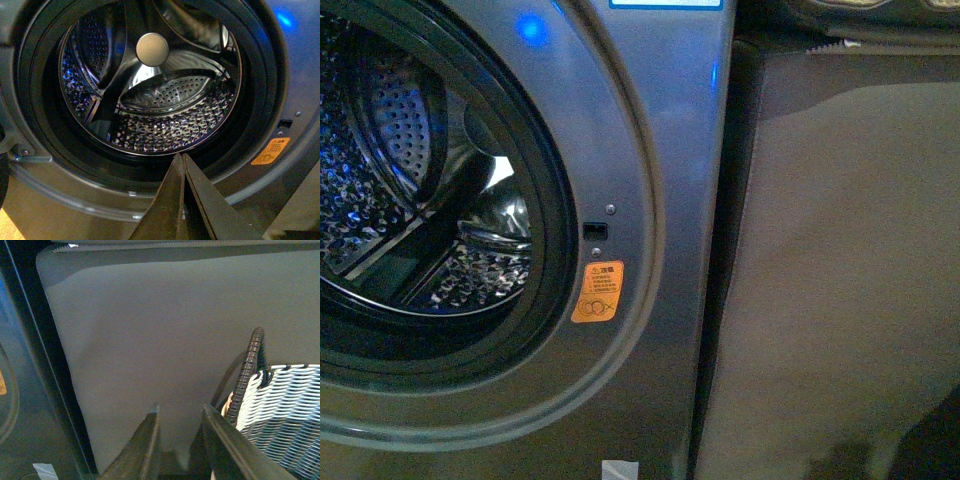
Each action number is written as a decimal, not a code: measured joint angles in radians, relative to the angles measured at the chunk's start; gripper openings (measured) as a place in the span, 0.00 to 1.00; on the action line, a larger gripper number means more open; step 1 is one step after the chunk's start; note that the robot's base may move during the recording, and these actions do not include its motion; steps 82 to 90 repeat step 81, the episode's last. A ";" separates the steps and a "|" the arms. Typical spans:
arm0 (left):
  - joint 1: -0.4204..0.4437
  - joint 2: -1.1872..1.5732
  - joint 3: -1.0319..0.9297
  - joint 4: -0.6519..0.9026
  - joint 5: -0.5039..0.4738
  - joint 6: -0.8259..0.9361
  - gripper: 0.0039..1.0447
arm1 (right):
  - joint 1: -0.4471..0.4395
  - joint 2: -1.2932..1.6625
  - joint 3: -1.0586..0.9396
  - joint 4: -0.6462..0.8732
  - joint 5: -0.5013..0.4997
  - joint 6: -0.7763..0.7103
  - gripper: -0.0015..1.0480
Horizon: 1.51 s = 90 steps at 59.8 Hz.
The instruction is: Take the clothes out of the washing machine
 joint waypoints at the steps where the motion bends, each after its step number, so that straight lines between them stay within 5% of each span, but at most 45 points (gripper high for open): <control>1: 0.000 -0.006 -0.006 0.000 0.000 0.000 0.03 | 0.000 0.000 0.000 0.000 0.000 0.000 0.33; 23: 0.000 -0.110 -0.088 -0.014 0.000 0.000 0.03 | 0.000 0.000 0.000 0.000 0.000 0.001 0.95; 38: 0.000 -0.169 -0.116 -0.044 0.000 0.000 0.03 | 0.000 0.000 0.000 0.000 0.000 0.000 0.93; 45: 0.000 -0.299 -0.126 -0.178 0.000 0.001 0.03 | 0.000 0.000 0.000 0.000 0.001 0.000 0.93; 66: 0.000 -0.350 -0.147 -0.182 0.000 0.002 0.03 | 0.000 0.000 0.000 -0.001 0.000 0.000 0.93; 81: 0.000 -0.350 -0.147 -0.182 0.000 0.002 0.44 | 0.000 0.000 0.000 -0.001 0.000 0.000 0.93; 90: 0.000 -0.350 -0.147 -0.182 0.000 0.002 0.44 | 0.000 0.000 0.000 -0.001 0.000 0.000 0.93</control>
